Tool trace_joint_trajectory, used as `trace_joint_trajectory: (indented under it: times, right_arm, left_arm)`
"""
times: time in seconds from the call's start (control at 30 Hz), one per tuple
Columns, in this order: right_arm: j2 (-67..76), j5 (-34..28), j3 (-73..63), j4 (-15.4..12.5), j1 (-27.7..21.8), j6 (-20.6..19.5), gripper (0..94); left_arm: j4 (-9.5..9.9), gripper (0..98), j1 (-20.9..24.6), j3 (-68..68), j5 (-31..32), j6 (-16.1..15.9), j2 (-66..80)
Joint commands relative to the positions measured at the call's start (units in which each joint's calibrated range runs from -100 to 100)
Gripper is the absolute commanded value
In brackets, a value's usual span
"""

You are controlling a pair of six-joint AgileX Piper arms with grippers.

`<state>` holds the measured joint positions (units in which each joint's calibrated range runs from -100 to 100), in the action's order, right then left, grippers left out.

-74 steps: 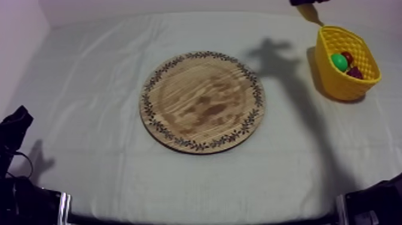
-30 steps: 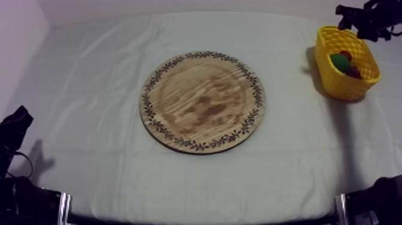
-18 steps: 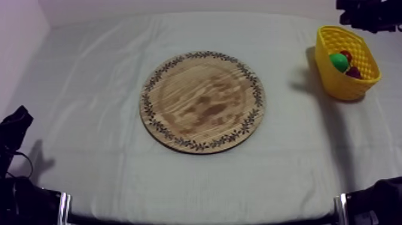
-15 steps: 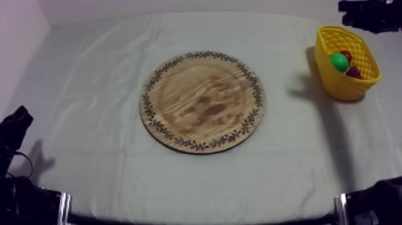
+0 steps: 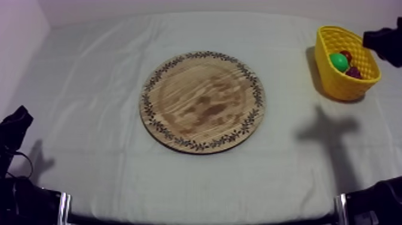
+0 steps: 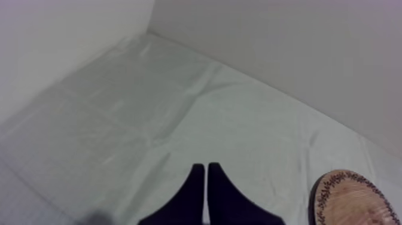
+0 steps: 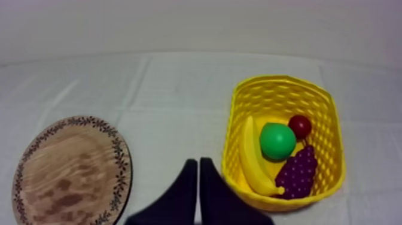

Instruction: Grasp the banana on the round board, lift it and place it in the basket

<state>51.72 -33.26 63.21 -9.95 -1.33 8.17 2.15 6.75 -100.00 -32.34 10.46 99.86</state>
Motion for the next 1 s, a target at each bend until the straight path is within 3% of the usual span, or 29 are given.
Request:
trace_joint_trajectory:
  times: [0.0, 0.4, 0.67, 0.9, 0.97]
  right_arm:
    - [6.63, -0.55, 2.95, -0.33, -0.14, 0.34, 0.6]
    - [27.07, -0.72, 14.29, -1.59, -0.4, 1.24, 0.6]
    - [42.44, -6.11, 22.05, -0.71, -0.6, 1.2, 0.6]
    - [43.9, -2.23, 31.02, -0.49, -1.01, 0.04, 0.5]
    - [43.93, -0.73, 33.49, 0.91, -0.83, -1.77, 0.4]
  left_arm:
    - [-0.03, 0.1, 0.02, 0.0, 0.0, 0.02, -0.04]
    - [-0.03, 0.1, 0.02, 0.0, 0.0, 0.02, -0.04]
    - [-0.02, 0.1, 0.02, 0.0, 0.0, 0.0, -0.04]
    - [-0.03, 0.1, 0.02, 0.0, 0.0, 0.01, -0.04]
    - [-0.03, 0.1, 0.02, 0.0, 0.0, 0.0, -0.04]
